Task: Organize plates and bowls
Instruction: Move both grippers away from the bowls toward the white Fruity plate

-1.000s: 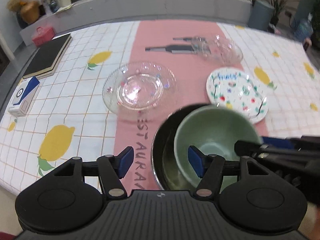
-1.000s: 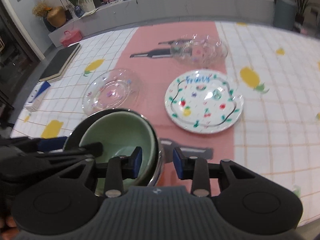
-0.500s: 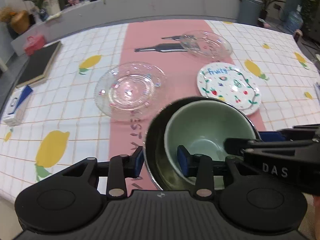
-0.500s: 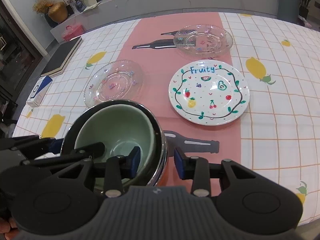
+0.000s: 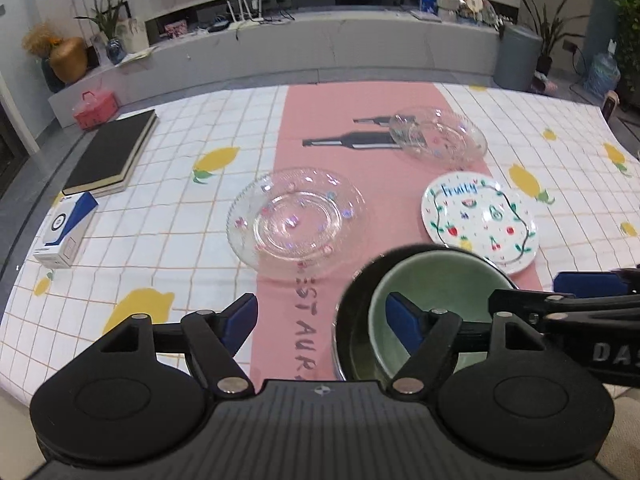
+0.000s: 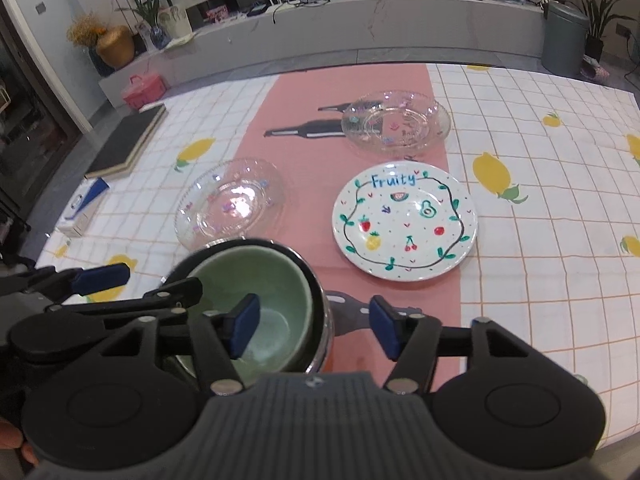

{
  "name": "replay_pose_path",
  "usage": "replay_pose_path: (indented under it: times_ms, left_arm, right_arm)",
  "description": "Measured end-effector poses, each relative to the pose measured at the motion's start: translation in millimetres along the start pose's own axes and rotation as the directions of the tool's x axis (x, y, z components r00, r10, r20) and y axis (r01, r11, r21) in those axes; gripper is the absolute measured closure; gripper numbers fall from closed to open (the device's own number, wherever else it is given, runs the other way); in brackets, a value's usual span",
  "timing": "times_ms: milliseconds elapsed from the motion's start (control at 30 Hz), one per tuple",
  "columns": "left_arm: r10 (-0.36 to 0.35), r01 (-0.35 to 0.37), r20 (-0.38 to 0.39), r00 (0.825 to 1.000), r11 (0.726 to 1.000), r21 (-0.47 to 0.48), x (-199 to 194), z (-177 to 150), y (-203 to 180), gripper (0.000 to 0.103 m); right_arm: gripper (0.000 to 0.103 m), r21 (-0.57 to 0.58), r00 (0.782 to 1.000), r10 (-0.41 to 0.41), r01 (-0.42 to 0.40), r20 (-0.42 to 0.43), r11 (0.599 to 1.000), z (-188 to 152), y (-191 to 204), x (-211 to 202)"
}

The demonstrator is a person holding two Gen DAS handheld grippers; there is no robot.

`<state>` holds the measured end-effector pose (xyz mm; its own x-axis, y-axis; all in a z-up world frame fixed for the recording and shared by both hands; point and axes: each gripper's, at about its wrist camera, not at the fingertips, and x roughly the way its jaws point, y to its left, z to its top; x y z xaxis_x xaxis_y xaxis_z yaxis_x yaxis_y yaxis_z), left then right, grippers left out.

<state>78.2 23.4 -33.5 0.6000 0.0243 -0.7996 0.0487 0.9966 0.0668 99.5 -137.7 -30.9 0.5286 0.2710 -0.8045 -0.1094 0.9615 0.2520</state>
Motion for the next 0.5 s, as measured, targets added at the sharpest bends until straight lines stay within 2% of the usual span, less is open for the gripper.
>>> replay_pose_path:
  times_ms: [100,200,333,500]
  left_arm:
    - [-0.02,0.022,0.029,0.999,0.998,-0.063,-3.4,5.1,6.1,0.017]
    - [-0.07,0.076,0.05,0.996,0.989,-0.126,-5.8,8.9,12.2,0.017]
    - [-0.119,0.126,0.051,0.992,0.981,-0.146,-3.4,13.8,12.4,0.017]
    - [-0.083,0.091,0.069,0.994,0.989,-0.117,-5.9,26.5,5.6,0.017]
  right_arm:
    - [0.033,0.027,1.0,0.002,-0.003,0.029,1.0,4.2,-8.1,-5.1]
    - [0.033,0.082,0.998,0.006,-0.011,0.056,0.997,8.2,-23.8,-7.5]
    - [0.033,0.149,0.996,0.008,-0.021,0.088,0.989,12.1,-51.7,-8.5]
    - [0.038,0.235,0.993,-0.037,0.011,0.108,0.972,14.2,-95.1,-3.9]
